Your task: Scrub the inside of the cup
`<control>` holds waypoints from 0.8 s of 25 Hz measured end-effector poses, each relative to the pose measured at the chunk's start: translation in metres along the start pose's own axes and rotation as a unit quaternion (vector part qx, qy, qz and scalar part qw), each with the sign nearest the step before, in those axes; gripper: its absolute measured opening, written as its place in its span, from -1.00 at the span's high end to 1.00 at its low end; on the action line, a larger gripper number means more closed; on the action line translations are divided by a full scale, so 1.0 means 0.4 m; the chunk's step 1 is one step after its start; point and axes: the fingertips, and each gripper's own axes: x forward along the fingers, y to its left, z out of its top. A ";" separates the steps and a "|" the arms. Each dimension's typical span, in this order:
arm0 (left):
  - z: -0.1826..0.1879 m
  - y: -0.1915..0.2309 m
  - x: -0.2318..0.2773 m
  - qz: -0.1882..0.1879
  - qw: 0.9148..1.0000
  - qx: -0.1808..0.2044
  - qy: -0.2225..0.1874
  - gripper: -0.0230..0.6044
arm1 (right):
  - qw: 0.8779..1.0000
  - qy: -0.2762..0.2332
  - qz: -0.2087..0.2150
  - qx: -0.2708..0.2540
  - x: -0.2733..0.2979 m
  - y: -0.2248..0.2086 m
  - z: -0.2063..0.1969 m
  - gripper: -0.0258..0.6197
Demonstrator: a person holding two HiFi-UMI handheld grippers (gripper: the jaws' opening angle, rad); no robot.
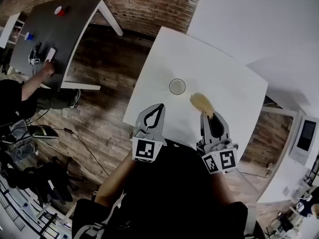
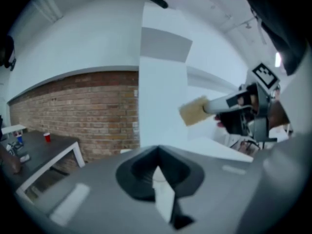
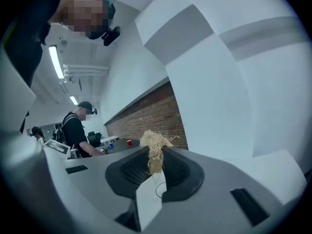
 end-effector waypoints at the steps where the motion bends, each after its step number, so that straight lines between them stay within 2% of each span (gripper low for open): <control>1: 0.014 -0.002 -0.010 0.003 1.000 -0.001 -0.013 0.92 | 1.000 -0.005 -0.007 -0.003 -0.009 0.001 0.002 0.75; 3: 0.028 -0.012 -0.020 0.001 1.000 -0.004 -0.025 0.92 | 1.000 -0.007 -0.016 -0.014 -0.018 0.002 0.002 0.75; 8: 0.023 -0.035 -0.003 -0.020 1.000 -0.006 -0.015 0.92 | 0.999 0.006 -0.018 -0.034 -0.013 -0.002 -0.006 0.75; 12: 0.046 -0.041 0.002 -0.022 0.999 0.007 -0.028 0.92 | 0.999 0.001 -0.017 -0.037 -0.014 -0.001 -0.002 0.75; 20: 0.035 -0.041 -0.003 -0.018 1.000 0.008 -0.020 0.92 | 0.999 0.007 -0.004 -0.044 -0.015 0.023 -0.017 0.75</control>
